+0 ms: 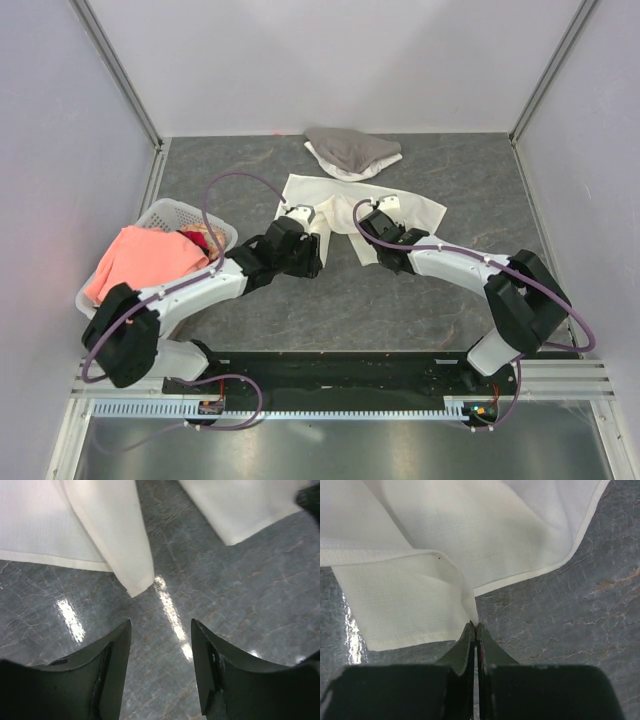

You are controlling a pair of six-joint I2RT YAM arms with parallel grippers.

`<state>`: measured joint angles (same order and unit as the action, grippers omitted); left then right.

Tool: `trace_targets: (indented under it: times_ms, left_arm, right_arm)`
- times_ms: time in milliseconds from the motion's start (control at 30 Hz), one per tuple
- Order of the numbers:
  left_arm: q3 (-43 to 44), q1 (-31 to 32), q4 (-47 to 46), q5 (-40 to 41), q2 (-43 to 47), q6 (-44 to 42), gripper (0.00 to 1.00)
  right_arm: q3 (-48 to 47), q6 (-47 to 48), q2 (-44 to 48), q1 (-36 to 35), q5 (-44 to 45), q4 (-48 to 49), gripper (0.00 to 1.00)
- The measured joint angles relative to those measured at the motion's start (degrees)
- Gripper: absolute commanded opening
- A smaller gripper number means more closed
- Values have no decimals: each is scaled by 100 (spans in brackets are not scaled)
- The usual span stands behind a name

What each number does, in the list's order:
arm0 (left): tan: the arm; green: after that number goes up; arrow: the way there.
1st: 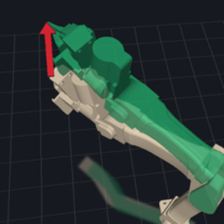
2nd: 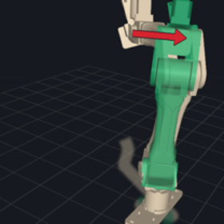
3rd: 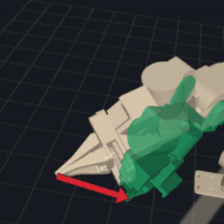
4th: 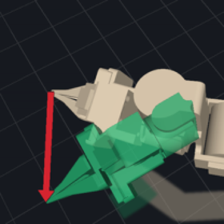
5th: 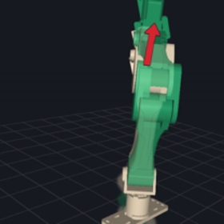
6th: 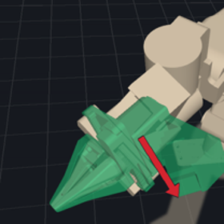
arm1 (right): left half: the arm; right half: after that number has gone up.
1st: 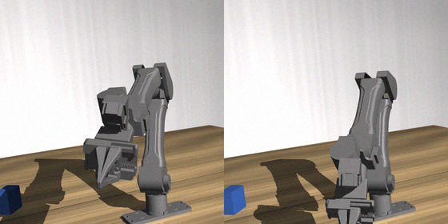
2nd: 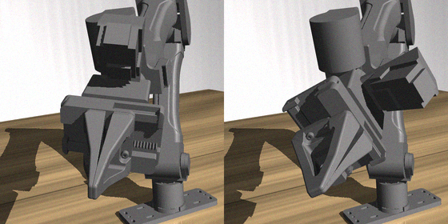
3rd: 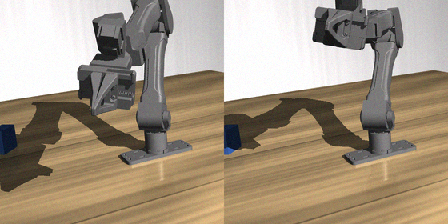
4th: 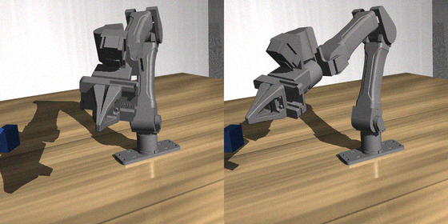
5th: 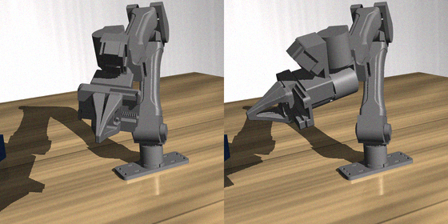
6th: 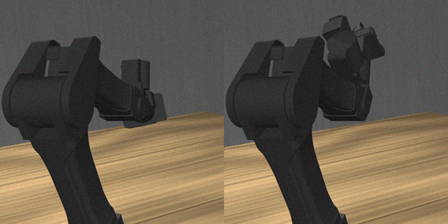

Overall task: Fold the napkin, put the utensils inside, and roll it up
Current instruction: Flatten the napkin out

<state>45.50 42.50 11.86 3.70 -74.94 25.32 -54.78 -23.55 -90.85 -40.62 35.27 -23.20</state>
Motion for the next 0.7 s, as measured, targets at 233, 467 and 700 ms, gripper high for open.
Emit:
trace_targets:
  times_ms: [233,467,700]
  left_arm:
    - [35,7,-208,507,-824,22,55]
    - [153,7,-542,785,-1270,111,50]
    - [234,-87,-739,833,-1735,293,47]
  right_arm:
    - [149,-22,2,85,-28,-4,0]
    - [208,-24,4,90,-90,-7,0]
    - [227,-50,20,90,-151,0,0]
